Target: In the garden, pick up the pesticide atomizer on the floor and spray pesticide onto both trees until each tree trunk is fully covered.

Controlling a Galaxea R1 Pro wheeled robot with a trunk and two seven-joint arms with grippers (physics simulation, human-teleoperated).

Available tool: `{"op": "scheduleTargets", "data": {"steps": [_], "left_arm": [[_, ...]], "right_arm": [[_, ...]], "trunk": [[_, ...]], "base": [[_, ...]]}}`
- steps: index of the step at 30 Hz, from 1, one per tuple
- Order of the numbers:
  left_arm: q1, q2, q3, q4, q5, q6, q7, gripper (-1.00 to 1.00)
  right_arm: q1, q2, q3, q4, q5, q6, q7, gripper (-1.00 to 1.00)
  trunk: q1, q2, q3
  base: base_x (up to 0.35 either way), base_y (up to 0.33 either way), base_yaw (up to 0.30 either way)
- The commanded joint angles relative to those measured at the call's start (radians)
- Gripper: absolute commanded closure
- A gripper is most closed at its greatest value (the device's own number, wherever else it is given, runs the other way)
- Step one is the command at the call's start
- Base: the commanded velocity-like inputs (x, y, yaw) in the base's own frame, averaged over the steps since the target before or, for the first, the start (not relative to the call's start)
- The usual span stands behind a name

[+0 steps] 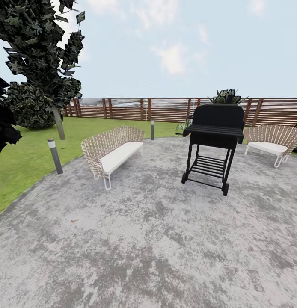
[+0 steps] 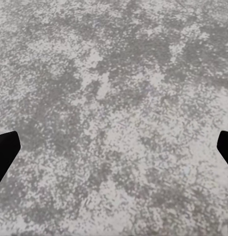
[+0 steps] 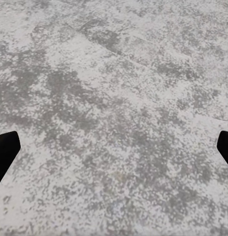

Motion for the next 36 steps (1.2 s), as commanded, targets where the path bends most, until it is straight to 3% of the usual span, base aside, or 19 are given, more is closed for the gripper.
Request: {"op": "scheduleTargets", "data": {"steps": [1,36], "left_arm": [[0.0,0.0,0.0,0.0,0.0,0.0,0.0,-1.0],[0.0,0.0,0.0,0.0,-0.001,0.0,0.001,-1.0]], "right_arm": [[0.0,0.0,0.0,0.0,0.0,0.0,0.0,-1.0],[0.0,0.0,0.002,0.0,0.002,0.0,0.001,-1.0]], "trunk": [[0.004,-0.007,-0.003],[0.138,-0.252,-0.114]], "base": [[0.0,0.0,-0.001],[0.0,0.0,0.0]]}}
